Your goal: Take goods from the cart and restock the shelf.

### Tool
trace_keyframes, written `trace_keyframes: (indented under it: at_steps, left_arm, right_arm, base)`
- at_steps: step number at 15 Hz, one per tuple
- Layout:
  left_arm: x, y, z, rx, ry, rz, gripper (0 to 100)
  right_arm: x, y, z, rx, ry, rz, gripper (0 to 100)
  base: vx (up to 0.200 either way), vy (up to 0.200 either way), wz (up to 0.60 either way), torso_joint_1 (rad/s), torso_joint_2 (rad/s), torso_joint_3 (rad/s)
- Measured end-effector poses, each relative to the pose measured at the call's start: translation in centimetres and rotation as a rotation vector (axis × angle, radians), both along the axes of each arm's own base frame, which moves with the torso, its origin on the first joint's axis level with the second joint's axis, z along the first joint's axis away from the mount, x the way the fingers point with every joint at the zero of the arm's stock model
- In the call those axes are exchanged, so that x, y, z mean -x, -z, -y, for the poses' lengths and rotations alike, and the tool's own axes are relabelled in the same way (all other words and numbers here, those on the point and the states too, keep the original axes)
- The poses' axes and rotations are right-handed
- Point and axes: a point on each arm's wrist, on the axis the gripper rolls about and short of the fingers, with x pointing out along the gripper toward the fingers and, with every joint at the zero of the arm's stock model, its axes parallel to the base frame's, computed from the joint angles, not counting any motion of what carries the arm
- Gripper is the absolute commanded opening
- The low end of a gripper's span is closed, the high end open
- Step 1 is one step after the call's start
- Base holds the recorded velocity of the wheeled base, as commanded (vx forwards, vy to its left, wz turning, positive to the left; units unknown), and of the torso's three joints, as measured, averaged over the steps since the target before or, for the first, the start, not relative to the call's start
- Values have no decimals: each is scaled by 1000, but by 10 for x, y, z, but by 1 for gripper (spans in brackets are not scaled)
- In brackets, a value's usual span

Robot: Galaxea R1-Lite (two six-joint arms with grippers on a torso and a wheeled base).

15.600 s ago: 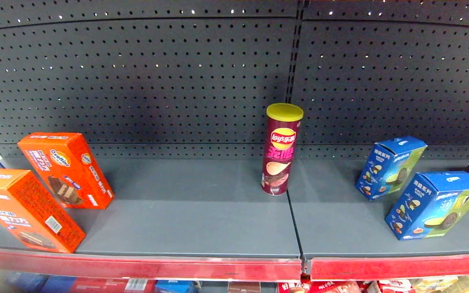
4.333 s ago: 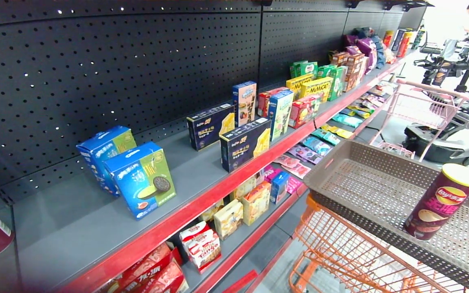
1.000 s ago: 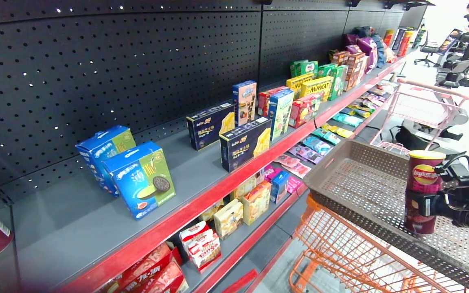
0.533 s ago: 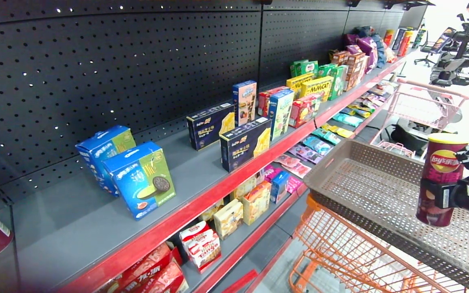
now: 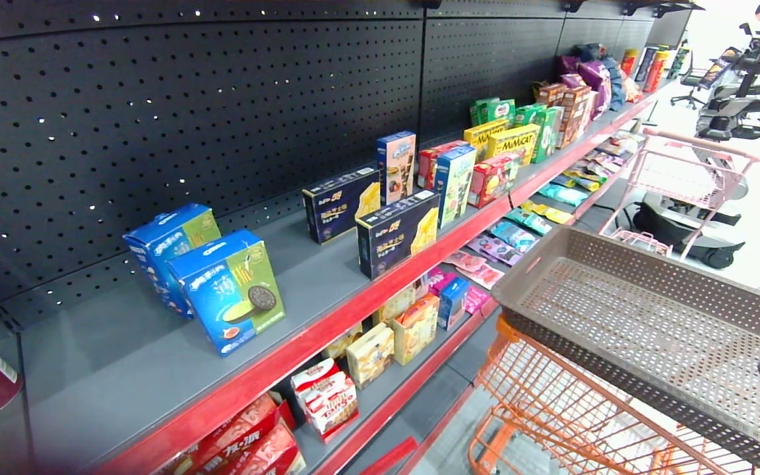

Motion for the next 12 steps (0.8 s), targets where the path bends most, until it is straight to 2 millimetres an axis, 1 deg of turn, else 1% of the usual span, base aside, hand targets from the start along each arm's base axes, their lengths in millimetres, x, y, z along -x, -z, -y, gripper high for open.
trace_keyframes:
  at_steps: [1,2,4,5,7,12]
  left_arm:
    - [0,0,0,0,0,0,100]
    - [0,0,0,0,0,0,100]
    - [0,0,0,0,0,0,100]
    - [0,0,0,0,0,0,100]
    - [0,0,0,0,0,0,100]
    - [0,0,0,0,0,0,100]
  right_arm:
    - [15,-1,2,12,36,1,0]
    - [26,-2,4,16,61,4,0]
    - [36,-14,1,14,40,77,0]
    - [38,-22,-1,12,10,109,0]
    - [38,-28,-4,15,-14,128,0]
    - [37,-25,-5,18,-30,115,0]
  base:
    - [0,0,0,0,0,0]
    - [0,0,0,0,0,0]
    - [0,0,0,0,0,0]
    - [0,0,0,0,0,0]
    - [0,0,0,0,0,0]
    - [0,0,0,0,0,0]
